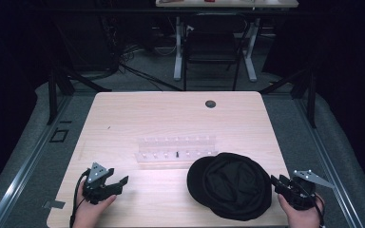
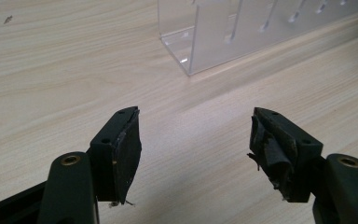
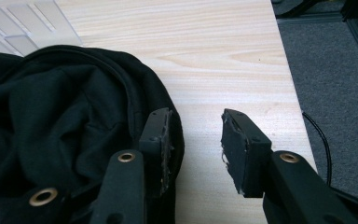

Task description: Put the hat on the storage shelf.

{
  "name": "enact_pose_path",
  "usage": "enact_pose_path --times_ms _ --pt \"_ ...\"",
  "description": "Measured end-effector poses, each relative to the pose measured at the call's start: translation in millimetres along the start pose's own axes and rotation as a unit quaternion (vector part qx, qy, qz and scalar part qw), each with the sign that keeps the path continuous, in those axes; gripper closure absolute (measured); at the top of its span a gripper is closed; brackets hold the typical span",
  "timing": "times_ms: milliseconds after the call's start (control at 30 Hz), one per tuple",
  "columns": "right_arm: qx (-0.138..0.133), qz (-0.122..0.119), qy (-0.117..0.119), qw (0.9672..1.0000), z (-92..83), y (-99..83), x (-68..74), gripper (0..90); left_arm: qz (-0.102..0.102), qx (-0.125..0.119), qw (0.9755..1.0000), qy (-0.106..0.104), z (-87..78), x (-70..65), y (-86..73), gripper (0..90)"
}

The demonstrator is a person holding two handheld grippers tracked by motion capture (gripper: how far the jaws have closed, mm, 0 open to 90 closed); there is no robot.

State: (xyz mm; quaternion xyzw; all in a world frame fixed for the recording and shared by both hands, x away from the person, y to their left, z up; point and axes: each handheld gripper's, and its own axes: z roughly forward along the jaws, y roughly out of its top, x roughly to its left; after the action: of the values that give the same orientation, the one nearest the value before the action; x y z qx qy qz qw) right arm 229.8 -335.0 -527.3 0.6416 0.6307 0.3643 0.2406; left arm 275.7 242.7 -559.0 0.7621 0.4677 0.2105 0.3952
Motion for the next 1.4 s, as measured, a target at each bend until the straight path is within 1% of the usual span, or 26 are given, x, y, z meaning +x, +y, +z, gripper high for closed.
enact_pose_path --times_ms 233,267,300,367,400,433,467,500,533,567,600,633,667,733,767,800,900,967,1067,1100,1133,1167,1267,1300,1333,1400 --pt "0.009 -0.004 0.007 0.9999 -4.6 9.6 5.9 62.1 0.003 -0.004 1.0 -0.001 -0.8 -1.2 0.1 33.8" --pt "0.018 -0.002 0.016 0.9997 -4.9 14.2 6.8 62.1 0.006 -0.003 1.0 -0.001 -0.8 -1.5 0.0 33.8" --pt "0.018 -0.002 0.016 0.9997 -4.9 14.2 6.8 62.1 0.007 -0.003 1.0 -0.001 -0.6 -1.9 -0.1 33.8" --pt "0.037 -0.021 0.014 0.999 -5.1 19.4 8.2 61.8 0.008 -0.004 1.0 -0.003 -0.3 -2.7 -0.2 33.8" --pt "0.056 -0.03 0.02 0.9978 -6.0 26.1 9.7 61.6 0.009 -0.003 0.9999 -0.004 -0.1 -3.5 -0.2 33.8" --pt "0.056 -0.03 0.02 0.9978 -6.0 26.1 9.7 61.6 0.009 -0.003 0.9999 -0.004 -0.1 -3.5 -0.2 33.8" --pt "0.077 -0.037 0.027 0.996 -6.5 33.5 11.1 61.6 0.011 -0.001 0.9999 -0.004 0.0 -4.2 0.0 33.8" --pt "0.077 -0.037 0.027 0.996 -6.5 33.5 11.1 61.6 0.011 -0.001 0.9999 -0.004 0.0 -4.2 0.0 33.8" --pt "0.1 -0.044 0.028 0.9937 -7.1 41.0 13.3 61.7 0.012 0.0 0.9999 -0.004 0.0 -4.9 0.1 33.8" --pt "0.1 -0.044 0.028 0.9937 -7.1 41.0 13.3 61.7 0.012 0.0 0.9999 -0.004 0.0 -4.9 0.1 33.8" --pt "0.116 -0.054 0.026 0.9914 -6.8 47.3 15.3 61.6 0.013 -0.001 0.9999 -0.004 0.3 -5.4 0.2 33.8" --pt "0.116 -0.054 0.026 0.9914 -6.8 47.3 15.3 61.6 0.013 -0.001 0.9999 -0.004 0.3 -5.4 0.2 33.8" --pt "0.138 -0.064 0.02 0.9881 -6.4 53.1 17.0 61.6 0.014 0.0 0.9999 -0.005 1.1 -5.8 0.1 33.8" --pt "0.143 -0.068 0.018 0.9872 -5.8 54.8 17.3 61.4 0.014 0.002 0.9999 -0.004 1.4 -6.1 0.1 33.8" --pt "0.155 -0.068 0.017 0.9853 -5.0 57.3 17.8 61.2 0.014 0.002 0.9999 -0.005 1.8 -6.1 0.0 33.8" --pt "0.175 -0.069 0.02 0.982 -2.9 60.1 18.0 60.9 0.014 0.004 0.9999 -0.005 2.1 -6.2 -0.3 33.8" --pt "0.203 -0.064 0.029 0.9766 1.8 61.8 17.9 61.0 0.015 0.004 0.9999 -0.005 2.1 -6.3 -0.5 33.8" --pt "0.21 -0.062 0.029 0.9752 3.6 61.8 17.8 61.1 0.015 0.004 0.9999 -0.005 1.9 -6.3 -0.5 33.8" --pt "0.234 -0.063 0.028 0.9699 9.0 62.5 16.1 62.7 0.014 0.005 0.9999 -0.005 2.2 -6.6 -0.7 33.8" --pt "0.236 -0.059 0.03 0.9696 10.6 62.4 15.8 63.2 0.014 0.005 0.9999 -0.005 2.7 -6.7 -0.8 33.8" --pt "0.247 -0.058 0.03 0.9667 14.2 62.9 14.1 64.9 0.015 0.006 0.9999 -0.005 3.1 -6.7 -0.9 33.8" --pt "0.247 -0.058 0.03 0.9667 14.2 62.9 14.1 64.9 0.015 0.006 0.9999 -0.005 3.1 -6.7 -0.9 33.8" --pt "0.272 -0.054 0.029 0.9603 21.2 64.1 10.4 65.1 0.016 0.007 0.9998 -0.003 3.4 -6.9 -1.0 33.8" --pt "0.272 -0.054 0.029 0.9603 21.2 64.1 10.4 65.1 0.016 0.007 0.9998 -0.003 3.4 -6.9 -1.0 33.7" --pt "0.281 -0.05 0.027 0.958 24.5 63.9 8.0 65.7 0.015 0.007 0.9999 -0.003 3.5 -6.8 -1.0 33.8" --pt "0.285 -0.042 0.027 0.9572 27.6 63.1 5.7 66.3 0.014 0.009 0.9999 -0.002 3.3 -6.5 -1.1 33.8"
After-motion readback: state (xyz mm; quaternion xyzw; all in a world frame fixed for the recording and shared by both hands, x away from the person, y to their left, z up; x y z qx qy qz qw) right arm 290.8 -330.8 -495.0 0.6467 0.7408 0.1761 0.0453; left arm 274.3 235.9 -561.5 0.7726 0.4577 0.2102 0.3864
